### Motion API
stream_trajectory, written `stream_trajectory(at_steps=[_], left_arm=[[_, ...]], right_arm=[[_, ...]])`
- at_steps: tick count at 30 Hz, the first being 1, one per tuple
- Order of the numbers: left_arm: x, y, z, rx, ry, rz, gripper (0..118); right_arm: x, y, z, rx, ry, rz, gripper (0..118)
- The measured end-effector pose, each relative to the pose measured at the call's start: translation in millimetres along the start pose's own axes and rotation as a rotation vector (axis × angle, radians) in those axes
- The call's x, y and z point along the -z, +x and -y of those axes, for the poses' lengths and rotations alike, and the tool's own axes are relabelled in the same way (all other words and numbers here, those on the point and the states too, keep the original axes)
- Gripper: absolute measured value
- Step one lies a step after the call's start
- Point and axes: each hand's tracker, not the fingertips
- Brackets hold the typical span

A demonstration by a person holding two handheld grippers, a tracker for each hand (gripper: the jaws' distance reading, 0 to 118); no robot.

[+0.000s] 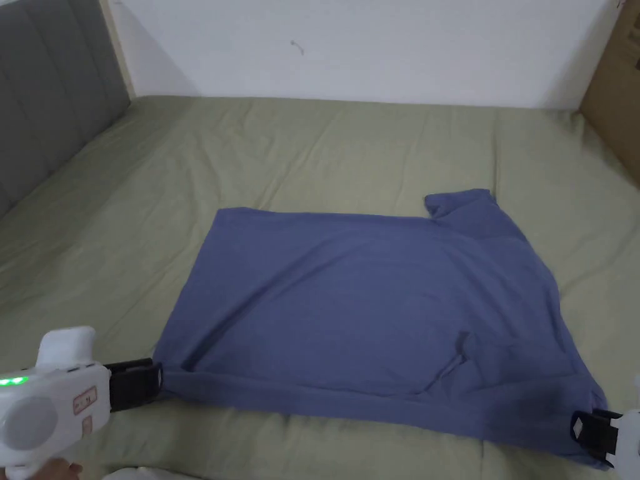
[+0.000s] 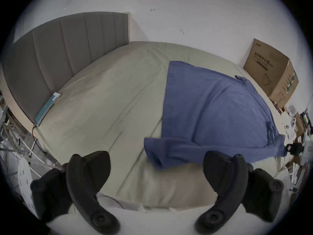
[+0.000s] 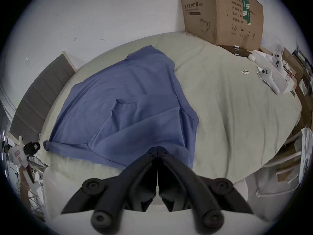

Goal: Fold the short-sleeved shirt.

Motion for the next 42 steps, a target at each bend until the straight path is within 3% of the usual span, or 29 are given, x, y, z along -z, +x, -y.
stream_trajectory(at_steps=[1,2,4,5,7,13,14,15,16,17,18,21,24,25,26,27,31,35,42], left_arm=[[5.3,-0.9,-2.9,-0.02,0.002,0.02,99],[11.4,-1.0,-5.3,-0.026,-0.001,0.036,76],[26.1,4.5,-6.1,0.001,-0.045,0.038,7],[29.9,8.5,-4.8,0.042,-0.079,0.018,4],[27.3,13.9,-1.4,0.078,-0.073,0.01,1],[4.8,12.6,-9.9,0.021,-0.021,0.03,1],[1.8,11.8,-11.1,0.016,-0.016,0.032,1],[-1.3,11.0,-12.2,0.008,-0.01,0.042,1],[-3.9,10.0,-14.5,-0.001,-0.004,0.051,1],[-5.9,10.2,-15.4,-0.002,-0.002,0.055,1],[-7.9,11.3,-15.7,0.0,0.001,0.054,1],[-10.5,12.1,-16.3,0.007,0.006,0.053,1],[-9.2,11.4,-15.3,0.008,0.001,0.054,1],[-8.9,11.4,-14.2,0.008,-0.002,0.052,1],[-8.4,11.0,-13.4,0.005,-0.008,0.052,1],[-8.2,10.7,-12.6,0.002,-0.013,0.054,1],[-10.2,9.6,-12.8,0.004,-0.019,0.052,1],[-11.4,10.1,-20.8,0.007,-0.015,0.047,1],[-10.4,17.5,-60.2,0.026,0.023,0.044,1]], right_arm=[[0.1,1.0,0.8,0.004,-0.001,0.001,0],[-3.0,0.3,0.2,0.009,-0.002,0.006,0],[-1.2,2.5,1.1,0.011,-0.015,0.016,0],[-0.9,3.4,1.5,0.014,-0.021,0.022,0],[-1.0,7.1,0.8,0.021,-0.023,0.02,0],[-11.8,10.7,-3.1,0.03,0.013,0.015,0],[-14.8,10.2,-4.0,0.03,0.022,0.015,6],[-16.7,10.9,-5.5,0.028,0.03,0.016,27],[-17.1,11.4,-7.7,0.027,0.031,0.02,65],[-16.2,11.7,-9.0,0.028,0.034,0.03,87],[-11.5,16.2,-11.5,0.03,0.043,0.043,94],[-6.2,24.8,-16.9,0.046,0.04,0.037,94],[8.6,32.9,-14.7,0.062,-0.014,0.014,85],[12.7,31.3,-11.9,0.048,-0.04,0.021,70],[18.2,25.9,-8.9,-0.018,-0.106,0.061,20],[21.6,22.4,-7.1,-0.046,-0.112,0.072,0],[10.9,23.8,-17.1,0.058,-0.037,0.018,0],[1.1,20.1,-30.7,0.007,-0.032,0.037,0],[-19.9,21.0,-75.1,0.045,0.048,-0.035,0]])
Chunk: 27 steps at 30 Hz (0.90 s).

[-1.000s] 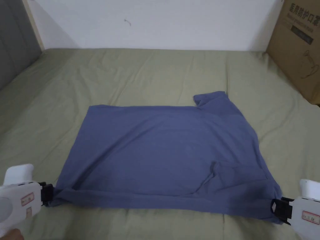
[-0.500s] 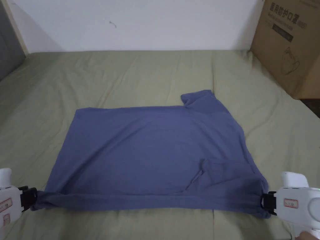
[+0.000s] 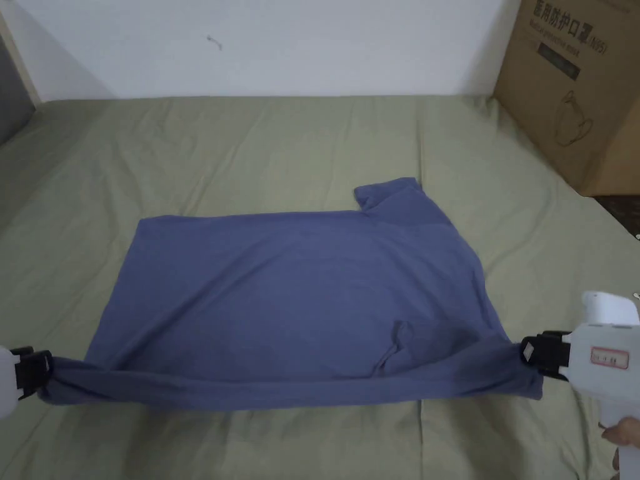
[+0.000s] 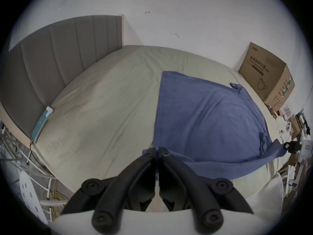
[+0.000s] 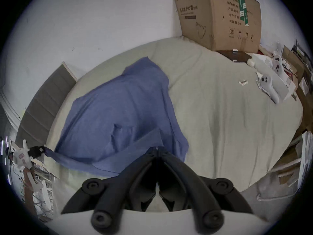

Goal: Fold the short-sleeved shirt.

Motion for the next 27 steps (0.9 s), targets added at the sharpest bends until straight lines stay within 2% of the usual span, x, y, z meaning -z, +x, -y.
stream_trajectory(at_steps=[5,7,10,13,15,16,17,18,19,20,21,24,26,27], left_arm=[[25.9,4.3,-41.5,0.031,0.014,-0.018,1],[45.5,8.1,-56.0,0.099,-0.026,-0.053,1],[72.3,14.9,-68.2,0.107,-0.057,-0.069,1],[100.0,22.9,-67.1,0.147,-0.1,-0.091,1],[112.5,25.5,-61.6,0.171,-0.139,-0.108,3],[115.9,25.4,-58.9,0.158,-0.145,-0.1,11],[117.6,24.6,-57.5,0.145,-0.17,-0.099,28],[117.2,22.4,-54.4,0.133,-0.173,-0.093,52],[114.6,20.8,-52.6,0.12,-0.169,-0.089,87],[109.9,19.6,-52.3,0.111,-0.17,-0.082,105],[102.9,18.7,-52.7,0.099,-0.156,-0.068,110],[79.4,17.5,-52.7,0.103,-0.123,-0.064,108],[60.3,14.0,-49.4,0.094,-0.089,-0.054,106],[50.0,12.2,-46.0,0.072,-0.065,-0.009,98]], right_arm=[[25.9,-2.3,-50.9,0.006,0.019,0.009,0],[48.3,-3.2,-69.5,0.001,0.002,0.034,0],[83.2,-3.2,-84.9,0.019,-0.045,0.048,0],[111.3,-9.1,-82.3,-0.045,-0.114,0.112,0],[119.5,-9.5,-77.3,-0.051,-0.114,0.112,0],[121.1,-11.5,-73.4,-0.049,-0.121,0.118,0],[120.8,-10.6,-71.7,-0.046,-0.122,0.118,0],[119.4,-10.1,-70.5,-0.046,-0.119,0.121,7],[117.0,-9.9,-70.1,-0.047,-0.116,0.134,28],[110.9,-12.1,-68.2,-0.052,-0.113,0.141,53],[105.3,-12.0,-67.4,-0.061,-0.107,0.147,69],[86.0,-10.1,-68.1,-0.086,-0.057,0.158,71],[65.7,-11.1,-63.4,-0.094,-0.006,0.133,69],[55.5,-12.0,-59.1,-0.09,0.005,0.122,65]])
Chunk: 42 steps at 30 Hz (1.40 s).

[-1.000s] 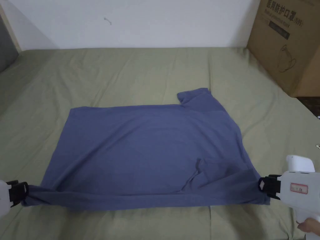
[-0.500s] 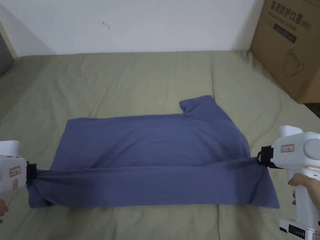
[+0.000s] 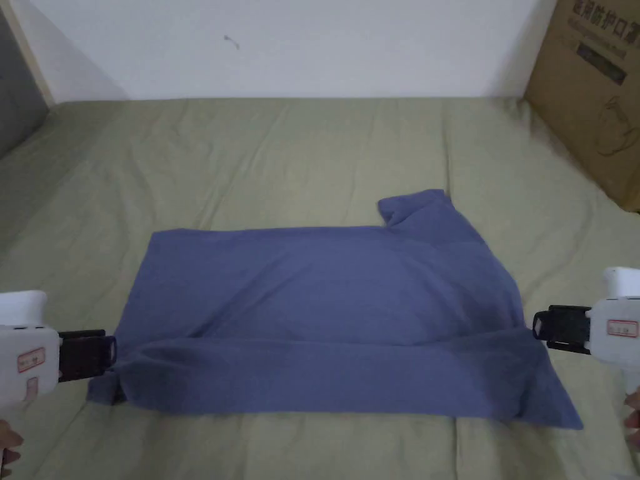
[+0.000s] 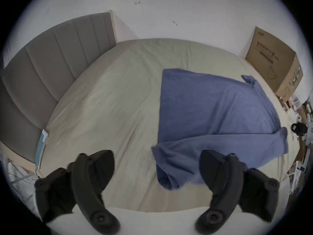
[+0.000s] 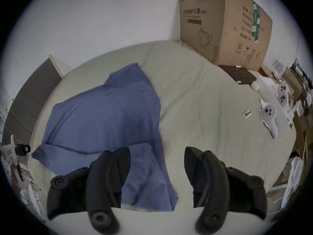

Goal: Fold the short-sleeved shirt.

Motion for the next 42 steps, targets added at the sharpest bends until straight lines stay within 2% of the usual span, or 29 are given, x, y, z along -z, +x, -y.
stream_trajectory(at_steps=[1,2,3,5,9,10,12,13,16,19,20,21,22,26,27,29,30,31,34,35,36,37,38,39,40,42], left_arm=[[-8.9,-1.2,7.1,-0.02,0.012,0.041,69],[-15.0,-1.6,14.4,-0.032,0.009,0.063,36],[-16.3,-2.6,23.5,-0.036,-0.009,0.064,1],[-16.9,1.1,40.7,-0.013,-0.029,0.036,0],[-7.8,2.9,62.0,0.0,-0.046,0.031,1],[-4.6,0.8,62.9,-0.023,-0.035,0.035,20],[5.4,-1.0,60.4,-0.057,-0.049,0.024,82],[12.4,-2.0,58.7,-0.059,-0.054,0.022,108],[25.1,-2.7,54.0,-0.067,-0.041,0.023,111],[40.8,0.1,46.9,-0.063,-0.062,0.016,104],[44.8,1.1,45.4,-0.055,-0.072,0.014,91],[50.9,1.8,44.5,-0.051,-0.098,0.029,58],[56.9,4.4,45.5,-0.063,-0.129,0.069,3],[50.7,13.6,41.5,-0.012,-0.091,0.018,3],[48.1,14.6,41.9,-0.012,-0.092,0.021,3],[43.7,9.2,41.8,-0.016,-0.088,0.028,3],[41.8,6.9,41.7,-0.02,-0.087,0.033,3],[40.6,6.5,41.6,-0.021,-0.085,0.035,3],[38.1,5.5,41.8,-0.016,-0.081,0.032,3],[38.6,7.5,41.4,-0.008,-0.083,0.023,3],[38.1,7.5,41.2,0.012,-0.084,-0.002,3],[37.2,6.6,41.2,0.019,-0.082,-0.008,3],[36.2,5.7,40.5,0.015,-0.083,-0.003,3],[34.6,4.2,39.9,0.008,-0.084,0.003,3],[32.5,2.5,39.4,-0.001,-0.08,0.006,3],[30.2,-0.2,37.1,-0.019,-0.071,0.019,3]], right_arm=[[-5.9,2.6,4.4,0.008,0.005,-0.013,47],[-12.9,2.6,11.1,0.022,0.018,-0.024,17],[-17.4,2.4,19.0,0.04,0.022,-0.019,0],[-25.1,-0.6,35.6,0.064,0.005,-0.057,0],[-22.4,-10.3,65.3,0.057,-0.033,-0.051,0],[-20.0,-10.8,70.3,0.066,-0.042,-0.054,0],[-15.4,-10.8,78.3,0.108,-0.075,-0.08,0],[-9.1,-9.4,81.8,0.121,-0.08,-0.09,0],[-9.3,-15.4,85.7,0.102,-0.097,-0.081,0],[-10.9,-20.0,85.6,0.074,-0.108,-0.067,0],[-10.9,-19.9,85.3,0.073,-0.111,-0.065,0],[-7.1,-17.0,85.6,0.076,-0.113,-0.064,0],[-6.9,-16.6,85.6,0.082,-0.114,-0.064,0],[-12.7,-13.5,83.8,0.103,-0.102,-0.053,0],[-15.5,-12.0,81.8,0.107,-0.1,-0.053,6],[-11.7,-8.3,77.2,0.108,-0.085,-0.061,64],[-8.2,-6.2,75.4,0.113,-0.078,-0.056,86],[-4.3,-3.6,73.0,0.12,-0.074,-0.047,92],[23.8,6.8,69.2,0.137,-0.105,-0.043,92],[35.3,7.9,69.3,0.152,-0.158,-0.025,88],[45.8,8.1,70.0,0.172,-0.204,-0.017,74],[49.8,3.1,73.1,0.163,-0.23,-0.026,22],[52.9,-1.5,75.6,0.16,-0.249,-0.001,5],[49.5,-7.5,75.9,0.192,-0.233,-0.015,5],[40.7,-13.5,71.6,0.126,-0.209,0.032,5],[33.4,-15.7,68.6,0.119,-0.207,0.019,5]])
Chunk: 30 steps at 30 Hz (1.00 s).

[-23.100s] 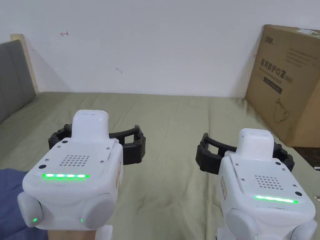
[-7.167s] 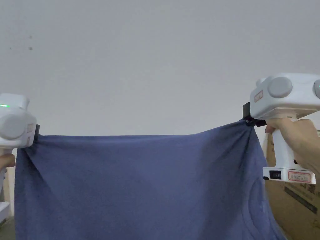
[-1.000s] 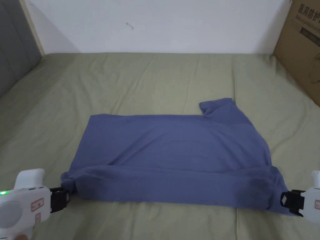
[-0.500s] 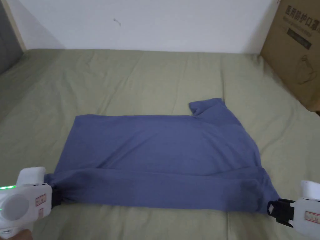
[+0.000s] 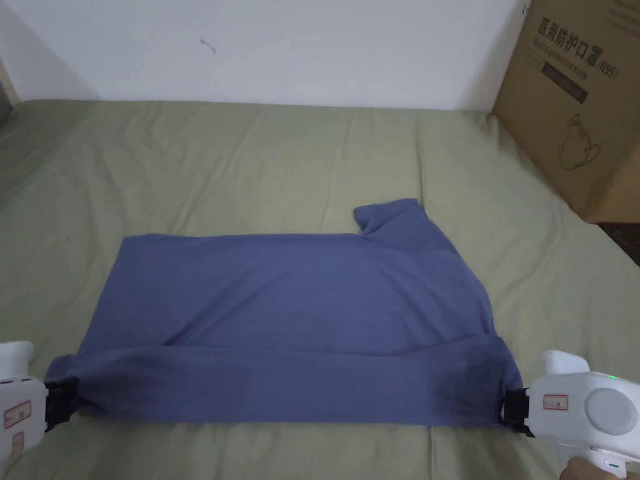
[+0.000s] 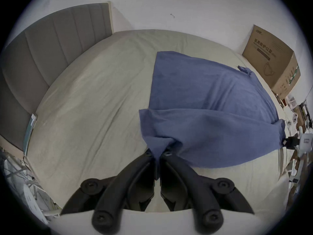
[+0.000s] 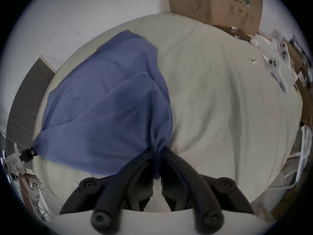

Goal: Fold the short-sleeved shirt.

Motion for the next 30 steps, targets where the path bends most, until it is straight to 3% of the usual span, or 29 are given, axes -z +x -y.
stream_trajectory(at_steps=[6,16,22,30], left_arm=[[-10.3,3.3,-4.4,0.029,0.014,0.011,3],[-40.5,-4.0,1.5,0.052,0.026,0.008,3],[-51.7,-11.4,18.2,0.055,0.019,0.012,3],[-62.2,-17.4,54.4,0.066,-0.046,0.01,3]], right_arm=[[-23.5,13.0,-2.8,0.054,0.034,-0.07,5],[-45.9,22.9,-1.6,0.027,0.056,-0.089,5],[-58.0,43.6,20.0,0.049,0.047,-0.126,5],[-80.2,56.7,58.1,0.02,0.002,-0.103,5]])
